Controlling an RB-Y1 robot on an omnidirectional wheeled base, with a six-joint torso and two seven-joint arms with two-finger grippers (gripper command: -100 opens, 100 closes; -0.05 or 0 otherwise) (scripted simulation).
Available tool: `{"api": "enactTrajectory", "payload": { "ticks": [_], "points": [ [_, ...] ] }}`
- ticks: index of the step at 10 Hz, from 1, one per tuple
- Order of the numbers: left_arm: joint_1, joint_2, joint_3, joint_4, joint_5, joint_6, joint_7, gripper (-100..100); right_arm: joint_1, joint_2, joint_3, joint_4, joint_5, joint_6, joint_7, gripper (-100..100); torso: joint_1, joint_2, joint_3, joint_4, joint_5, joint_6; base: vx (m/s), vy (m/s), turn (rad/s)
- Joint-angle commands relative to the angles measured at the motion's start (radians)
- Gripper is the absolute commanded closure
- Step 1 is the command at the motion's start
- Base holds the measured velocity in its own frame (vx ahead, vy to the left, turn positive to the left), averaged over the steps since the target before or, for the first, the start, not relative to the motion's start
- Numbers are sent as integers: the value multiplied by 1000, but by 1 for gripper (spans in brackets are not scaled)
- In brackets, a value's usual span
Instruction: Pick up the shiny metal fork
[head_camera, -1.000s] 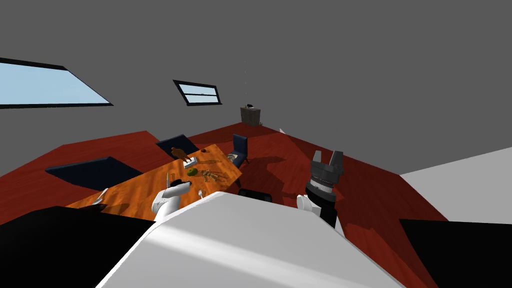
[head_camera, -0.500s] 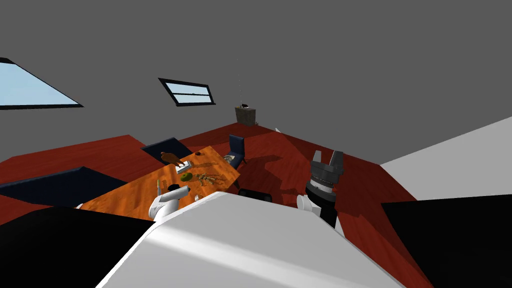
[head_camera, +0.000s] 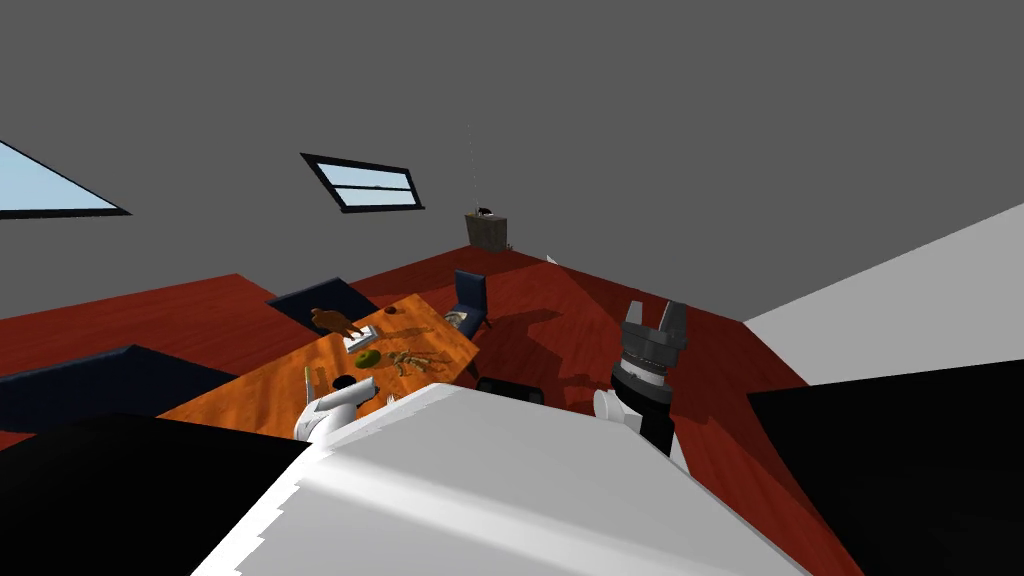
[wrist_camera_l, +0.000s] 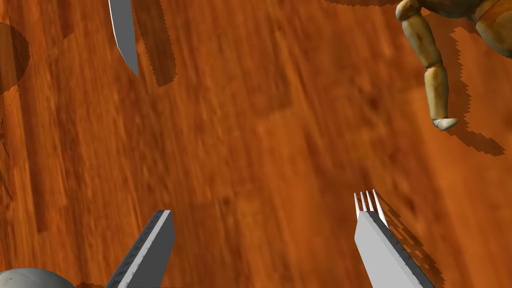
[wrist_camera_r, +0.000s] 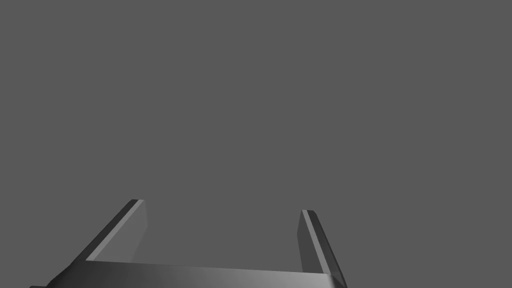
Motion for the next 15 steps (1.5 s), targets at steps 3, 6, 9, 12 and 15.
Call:
{"api": "enactTrajectory", "payload": {
  "ticks": [3, 6, 9, 12, 15],
  "points": [
    [-9, 9, 59, 106, 8, 85, 90, -100, 0, 0, 0, 0, 0, 0, 0, 0, 1, 0, 0, 0, 0, 0, -6, 26, -248],
    [-11, 11, 85, 157, 14, 127, 128, -100, 0, 0, 0, 0, 0, 0, 0, 0, 1, 0, 0, 0, 0, 0, -7, 30, -154],
    [-13, 14, 108, 233, 20, 165, 163, -100, 0, 0, 0, 0, 0, 0, 0, 0, 2, 0, 0, 0, 1, 1, -6, 39, -176],
    [-14, 16, 130, 276, 25, 199, 195, -100, 0, 0, 0, 0, 0, 0, 0, 0, 1, 0, 0, 0, 0, 1, -7, 21, -122],
    [-15, 17, 149, 317, 29, 230, 223, -100, 0, 0, 0, 0, 0, 0, 0, 0, 1, 0, 0, 0, 0, 0, -4, 24, -112]
  ]
}}
